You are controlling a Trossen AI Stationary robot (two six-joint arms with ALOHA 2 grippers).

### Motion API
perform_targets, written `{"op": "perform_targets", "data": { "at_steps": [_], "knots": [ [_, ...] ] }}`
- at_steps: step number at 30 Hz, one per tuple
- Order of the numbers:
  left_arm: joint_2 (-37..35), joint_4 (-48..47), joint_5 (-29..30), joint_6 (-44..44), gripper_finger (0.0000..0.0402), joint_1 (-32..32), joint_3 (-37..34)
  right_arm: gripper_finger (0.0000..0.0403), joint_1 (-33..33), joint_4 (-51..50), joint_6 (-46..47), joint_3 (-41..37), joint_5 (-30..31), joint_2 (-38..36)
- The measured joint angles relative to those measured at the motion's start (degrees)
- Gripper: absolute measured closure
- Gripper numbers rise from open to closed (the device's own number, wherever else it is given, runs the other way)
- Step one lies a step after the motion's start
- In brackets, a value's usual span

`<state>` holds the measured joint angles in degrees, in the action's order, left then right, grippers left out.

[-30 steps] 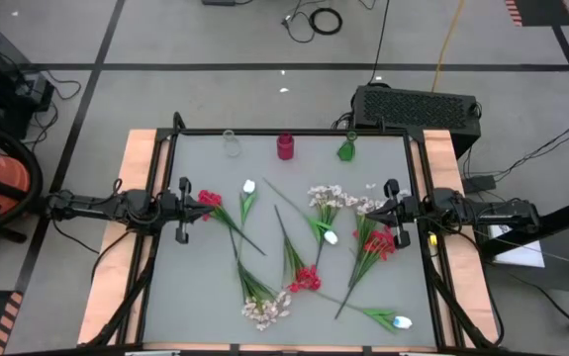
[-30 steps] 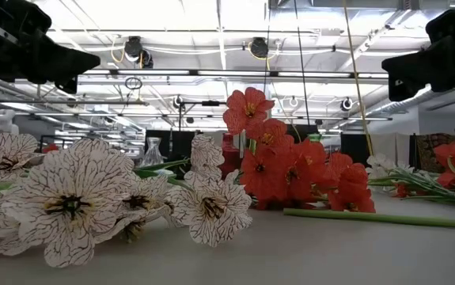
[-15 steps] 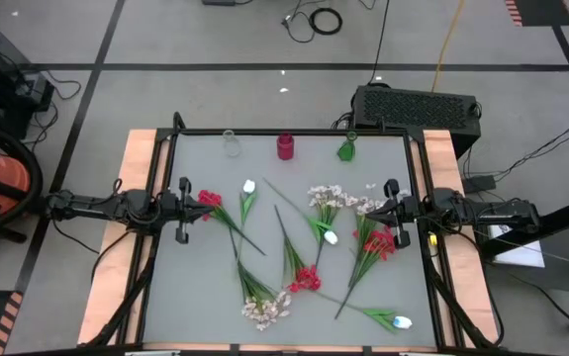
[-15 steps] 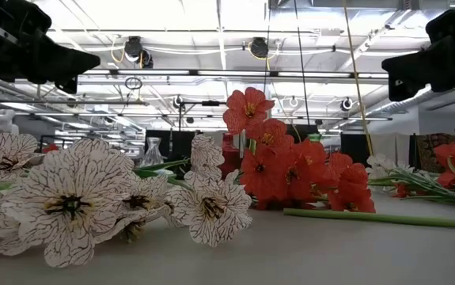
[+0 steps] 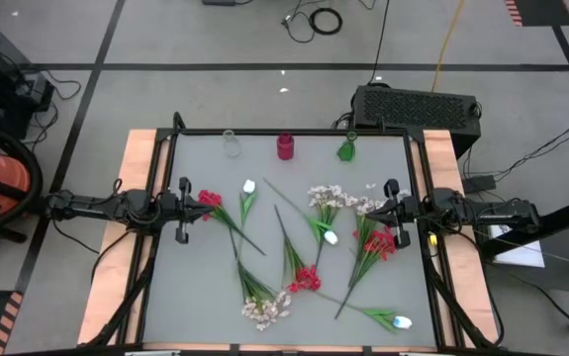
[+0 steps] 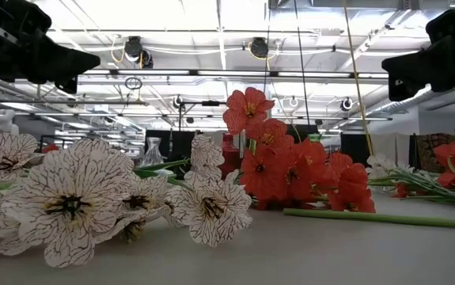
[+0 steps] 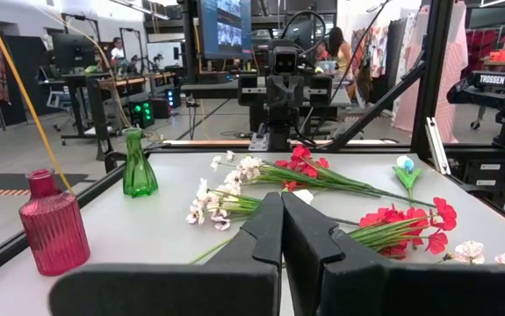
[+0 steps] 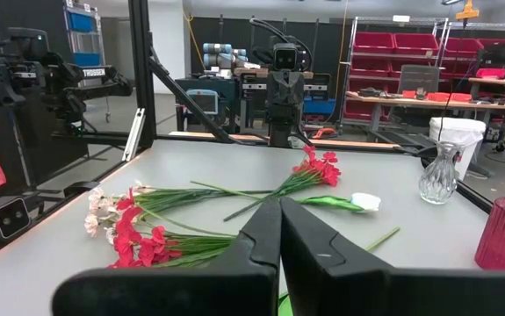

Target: Sort flowers into vase by color

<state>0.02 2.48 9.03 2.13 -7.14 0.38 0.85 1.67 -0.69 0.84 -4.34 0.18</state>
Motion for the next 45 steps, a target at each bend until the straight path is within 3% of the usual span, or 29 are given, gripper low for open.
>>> {"op": "perform_targets", "data": {
  "at_steps": [5,12,15,21,25,35,38,45],
  "knots": [
    [0.02,0.01,0.00,0.00,0.0395,0.01,0.00,0.0403,0.01,0.04,0.81,0.00,-0.02,0.00],
    [0.00,0.00,0.00,0.00,0.0395,0.01,0.00,0.0403,0.01,-0.08,16.85,0.00,-0.16,0.00],
    [0.01,0.02,0.01,0.00,0.0395,0.01,-0.02,0.0403,0.01,0.42,17.73,0.09,-0.72,0.00],
    [-0.01,0.01,0.01,0.00,0.0395,0.01,0.00,0.0403,0.01,-2.78,19.52,9.83,-0.85,3.40],
    [-0.01,0.02,0.01,0.00,0.0395,0.02,0.00,0.0403,0.01,-11.60,18.28,23.88,1.59,11.93],
    [-0.01,0.11,0.09,-0.24,0.0395,0.00,-0.02,0.0403,0.01,-26.93,11.96,61.66,1.58,41.27],
    [-0.01,0.13,0.12,-0.24,0.0395,0.00,0.00,0.0403,0.46,-27.59,8.76,66.12,1.30,48.45],
    [-0.01,0.25,0.82,3.66,0.0395,0.02,-0.01,0.0403,3.03,-24.08,4.42,65.73,6.05,61.86]
  ]
}}
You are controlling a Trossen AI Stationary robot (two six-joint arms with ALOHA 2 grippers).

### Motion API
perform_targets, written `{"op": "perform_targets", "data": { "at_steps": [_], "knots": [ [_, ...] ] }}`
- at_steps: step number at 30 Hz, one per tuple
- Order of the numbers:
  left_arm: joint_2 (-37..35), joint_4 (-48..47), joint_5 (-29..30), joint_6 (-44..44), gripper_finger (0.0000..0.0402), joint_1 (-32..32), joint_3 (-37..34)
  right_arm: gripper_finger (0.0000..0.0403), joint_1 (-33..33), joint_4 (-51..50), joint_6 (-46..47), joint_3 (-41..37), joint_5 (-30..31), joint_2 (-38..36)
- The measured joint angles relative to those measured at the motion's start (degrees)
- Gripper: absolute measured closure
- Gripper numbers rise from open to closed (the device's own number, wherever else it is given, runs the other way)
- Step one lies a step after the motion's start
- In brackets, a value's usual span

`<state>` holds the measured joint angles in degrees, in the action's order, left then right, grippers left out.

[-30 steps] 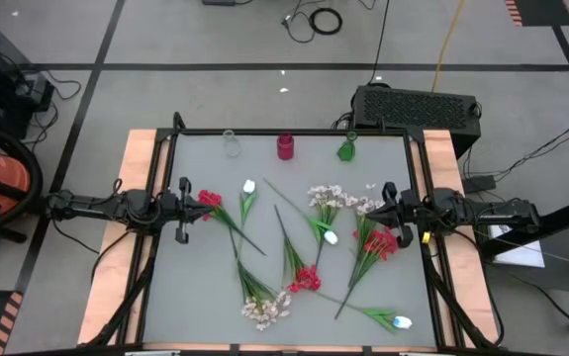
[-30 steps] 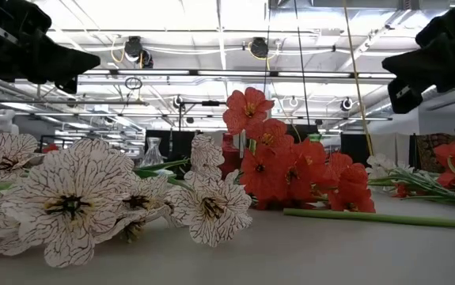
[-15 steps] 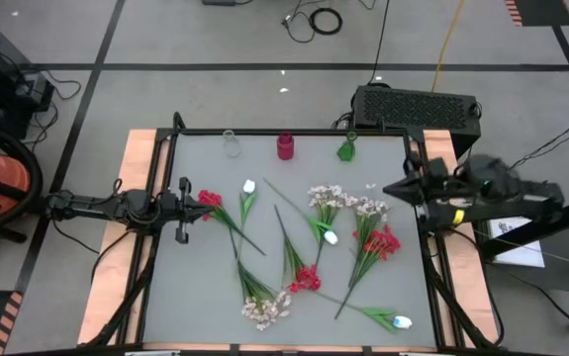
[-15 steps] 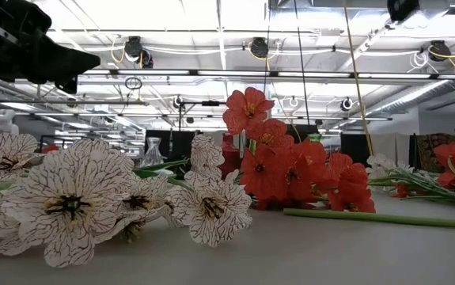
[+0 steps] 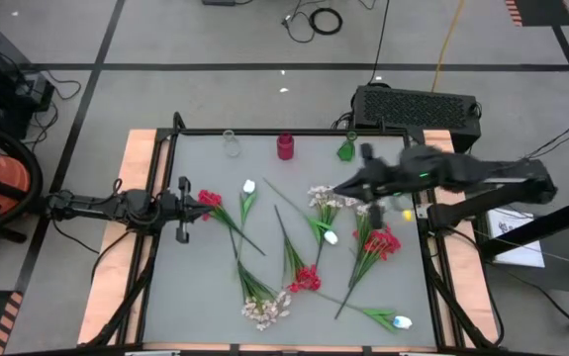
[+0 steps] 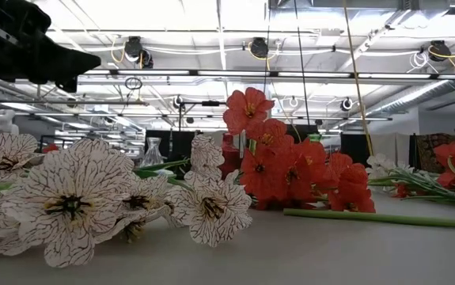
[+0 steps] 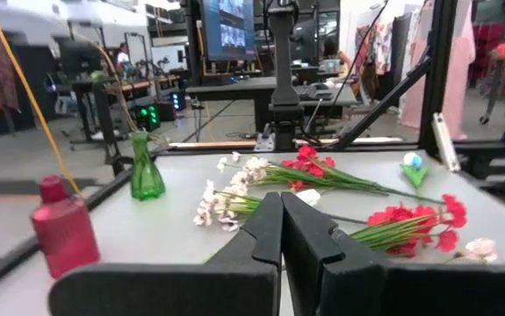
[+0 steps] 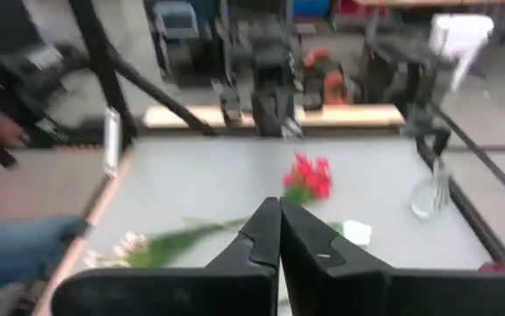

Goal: Sort flowers into vase by color
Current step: Put the top left white tulip into the green vase

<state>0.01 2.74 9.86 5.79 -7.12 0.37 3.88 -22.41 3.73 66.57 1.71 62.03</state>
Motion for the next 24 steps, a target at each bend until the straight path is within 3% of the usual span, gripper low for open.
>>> {"op": "perform_targets", "data": {
  "at_steps": [6,11,16,24],
  "knots": [
    [0.00,4.86,0.08,2.82,0.0395,-0.02,0.01,0.0403,2.53,7.41,-0.06,-4.73,2.86,8.21],
    [0.02,5.77,0.06,-8.28,0.0395,-0.02,0.01,0.0403,4.67,19.72,0.86,-13.08,2.96,11.43],
    [0.26,8.27,0.01,-16.08,0.0395,-0.02,0.68,0.0403,5.49,27.08,8.16,-19.94,2.96,12.98],
    [9.35,8.72,-0.49,-18.86,0.0395,-0.01,14.62,0.0403,6.67,28.69,11.94,-22.42,3.07,16.56]
  ]
}}
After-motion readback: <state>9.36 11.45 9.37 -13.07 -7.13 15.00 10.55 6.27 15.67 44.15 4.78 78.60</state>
